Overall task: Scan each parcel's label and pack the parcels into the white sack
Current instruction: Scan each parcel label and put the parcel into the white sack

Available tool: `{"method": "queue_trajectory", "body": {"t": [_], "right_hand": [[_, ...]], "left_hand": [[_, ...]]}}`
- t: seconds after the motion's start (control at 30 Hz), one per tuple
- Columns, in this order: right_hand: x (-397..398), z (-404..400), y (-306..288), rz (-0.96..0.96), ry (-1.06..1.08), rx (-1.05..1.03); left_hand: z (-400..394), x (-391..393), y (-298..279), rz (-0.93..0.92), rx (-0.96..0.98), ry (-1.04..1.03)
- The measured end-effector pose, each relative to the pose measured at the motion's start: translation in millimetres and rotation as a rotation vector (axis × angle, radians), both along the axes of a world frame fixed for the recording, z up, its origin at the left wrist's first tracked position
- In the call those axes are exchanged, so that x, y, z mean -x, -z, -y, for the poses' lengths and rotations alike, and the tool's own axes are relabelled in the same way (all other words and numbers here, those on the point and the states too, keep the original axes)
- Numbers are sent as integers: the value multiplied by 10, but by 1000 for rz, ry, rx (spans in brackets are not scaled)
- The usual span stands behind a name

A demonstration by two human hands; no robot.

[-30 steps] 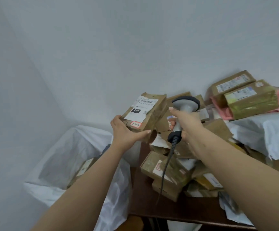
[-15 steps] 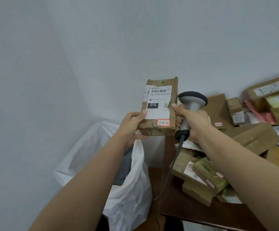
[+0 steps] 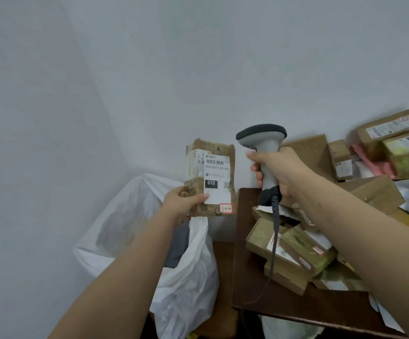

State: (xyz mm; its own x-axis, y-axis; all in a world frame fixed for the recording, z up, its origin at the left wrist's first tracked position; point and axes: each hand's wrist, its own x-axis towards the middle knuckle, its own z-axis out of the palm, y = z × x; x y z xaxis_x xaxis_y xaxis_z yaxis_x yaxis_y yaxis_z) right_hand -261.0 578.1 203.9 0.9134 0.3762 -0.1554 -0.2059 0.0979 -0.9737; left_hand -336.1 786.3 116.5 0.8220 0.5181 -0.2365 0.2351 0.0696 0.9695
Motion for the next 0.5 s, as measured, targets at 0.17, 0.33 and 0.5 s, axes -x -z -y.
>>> {"method": "queue_trajectory", "body": {"t": [0.17, 0.33, 0.5], "right_hand": [[49, -31, -9, 22, -71, 86], [39, 11, 12, 71, -91, 157], [35, 29, 29, 95, -101, 209]], "left_hand": [[22, 35, 56, 51, 24, -87], [2, 69, 37, 32, -18, -133], [-48, 111, 21, 22, 8, -181]]}}
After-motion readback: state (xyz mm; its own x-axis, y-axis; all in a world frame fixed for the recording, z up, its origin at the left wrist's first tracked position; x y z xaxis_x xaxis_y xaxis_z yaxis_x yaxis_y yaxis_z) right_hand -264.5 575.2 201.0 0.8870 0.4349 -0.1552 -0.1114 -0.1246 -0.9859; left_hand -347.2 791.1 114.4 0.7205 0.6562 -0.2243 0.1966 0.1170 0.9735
